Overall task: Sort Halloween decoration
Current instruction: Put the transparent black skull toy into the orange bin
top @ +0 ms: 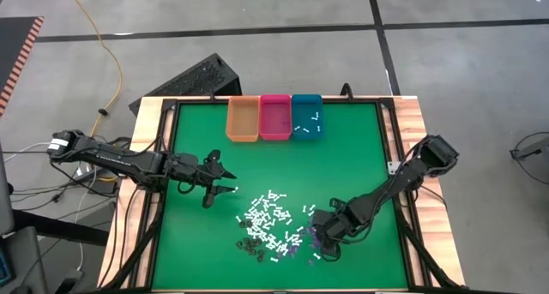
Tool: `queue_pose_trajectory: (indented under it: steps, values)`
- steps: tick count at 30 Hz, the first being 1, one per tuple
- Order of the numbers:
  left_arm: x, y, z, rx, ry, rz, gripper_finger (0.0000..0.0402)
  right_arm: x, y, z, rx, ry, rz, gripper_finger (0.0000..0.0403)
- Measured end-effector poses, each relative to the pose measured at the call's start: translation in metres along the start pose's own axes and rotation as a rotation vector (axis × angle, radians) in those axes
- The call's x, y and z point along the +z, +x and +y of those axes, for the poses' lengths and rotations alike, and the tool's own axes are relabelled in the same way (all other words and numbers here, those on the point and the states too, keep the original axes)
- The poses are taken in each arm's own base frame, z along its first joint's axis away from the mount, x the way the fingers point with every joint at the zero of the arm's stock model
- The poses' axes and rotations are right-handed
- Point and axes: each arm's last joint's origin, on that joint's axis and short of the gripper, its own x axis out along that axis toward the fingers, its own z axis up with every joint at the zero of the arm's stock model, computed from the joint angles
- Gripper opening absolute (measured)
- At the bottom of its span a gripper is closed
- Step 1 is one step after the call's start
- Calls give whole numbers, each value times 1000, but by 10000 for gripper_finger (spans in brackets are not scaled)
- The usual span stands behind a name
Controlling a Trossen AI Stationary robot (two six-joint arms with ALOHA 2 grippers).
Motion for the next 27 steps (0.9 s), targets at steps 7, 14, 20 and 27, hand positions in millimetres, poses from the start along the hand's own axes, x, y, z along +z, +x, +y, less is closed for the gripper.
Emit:
queue_pose_trajectory:
  steps: [7,14,20,27]
  values:
    - [0,0,0,0,0,0,179,40,-20,-5,4,-102,-62,111]
    - [0,0,0,-1,0,-3,179,91,-38,-33,-49,-209,-177,112]
    - [0,0,0,-1,0,-2,179,132,-49,-66,-95,-267,-332,112]
    - [0,0,0,-1,0,-2,179,172,-61,-103,-140,-297,-577,112]
